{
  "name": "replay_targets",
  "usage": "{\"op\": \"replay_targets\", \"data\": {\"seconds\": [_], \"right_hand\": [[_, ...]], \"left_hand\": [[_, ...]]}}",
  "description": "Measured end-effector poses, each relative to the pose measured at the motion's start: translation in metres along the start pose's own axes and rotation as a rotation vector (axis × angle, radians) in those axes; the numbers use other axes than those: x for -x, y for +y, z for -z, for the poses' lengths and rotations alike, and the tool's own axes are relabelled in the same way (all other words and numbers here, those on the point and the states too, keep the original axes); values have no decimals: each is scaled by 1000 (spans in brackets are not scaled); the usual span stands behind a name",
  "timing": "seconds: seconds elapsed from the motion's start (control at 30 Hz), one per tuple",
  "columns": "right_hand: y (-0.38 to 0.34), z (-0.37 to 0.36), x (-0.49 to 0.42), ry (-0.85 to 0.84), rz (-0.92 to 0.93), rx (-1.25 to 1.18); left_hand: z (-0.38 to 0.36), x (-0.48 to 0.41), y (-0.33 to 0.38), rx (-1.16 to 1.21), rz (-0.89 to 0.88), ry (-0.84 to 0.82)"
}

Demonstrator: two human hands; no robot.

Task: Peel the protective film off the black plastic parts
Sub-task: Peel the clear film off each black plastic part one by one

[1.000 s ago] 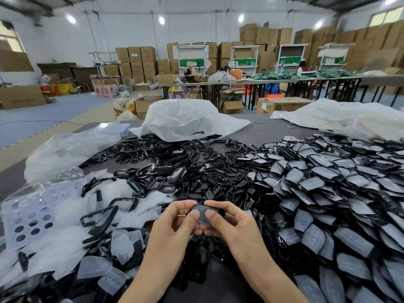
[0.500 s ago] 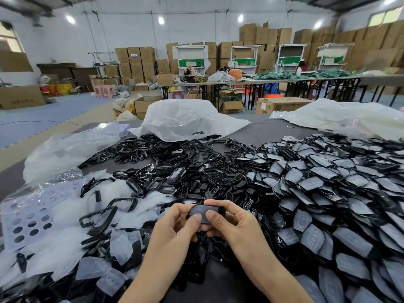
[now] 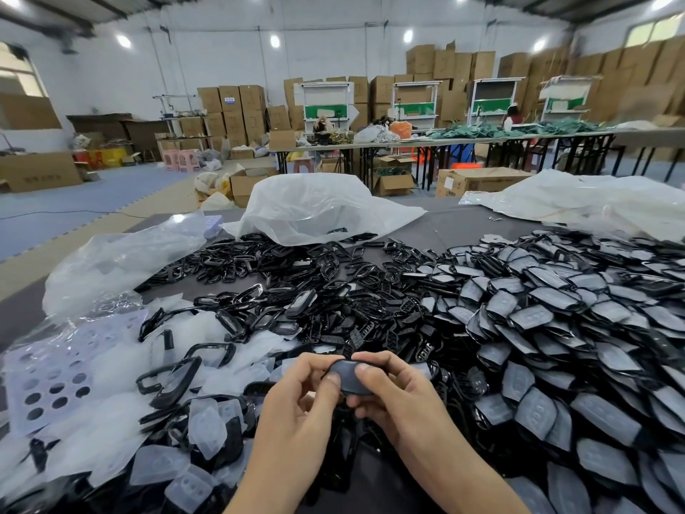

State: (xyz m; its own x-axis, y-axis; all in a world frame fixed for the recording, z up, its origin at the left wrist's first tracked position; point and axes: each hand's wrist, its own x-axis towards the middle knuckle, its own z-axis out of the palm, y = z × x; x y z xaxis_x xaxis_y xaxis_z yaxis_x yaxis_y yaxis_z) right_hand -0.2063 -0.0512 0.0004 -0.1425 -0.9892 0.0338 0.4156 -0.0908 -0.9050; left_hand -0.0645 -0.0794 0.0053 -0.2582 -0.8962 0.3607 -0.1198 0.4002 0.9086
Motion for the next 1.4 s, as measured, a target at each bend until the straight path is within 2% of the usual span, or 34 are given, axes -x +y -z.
{"op": "replay_targets", "data": {"seconds": [0.2,0.33,0.53,0.7,0.9,1.03,1.13,1.23,1.4], "right_hand": [[1,2,-2,-14,6,43],[1,5,-2,-10,26,126],[-4,5,0,92,62,144],[-7,8,-2,161,99,-2],[-5,13,-5,227,87,-23],[-8,15,-5,216,85,-83],[-8,15,-7,204,96,-65],[-7,13,-4,146,76,-37],[1,0,2,-40,62,11]], "left_hand": [[-3,3,-1,-40,-50,-34],[-6,3,-2,-150,-138,-35],[-2,7,3,-268,-247,-39],[1,9,5,-649,-471,-129],[-8,15,7,-654,-534,-313],[-11,17,5,-639,-545,-276],[-7,16,4,-489,-467,-106],[-6,11,4,-273,-246,42],[-5,2,8,11,37,-14]]}}
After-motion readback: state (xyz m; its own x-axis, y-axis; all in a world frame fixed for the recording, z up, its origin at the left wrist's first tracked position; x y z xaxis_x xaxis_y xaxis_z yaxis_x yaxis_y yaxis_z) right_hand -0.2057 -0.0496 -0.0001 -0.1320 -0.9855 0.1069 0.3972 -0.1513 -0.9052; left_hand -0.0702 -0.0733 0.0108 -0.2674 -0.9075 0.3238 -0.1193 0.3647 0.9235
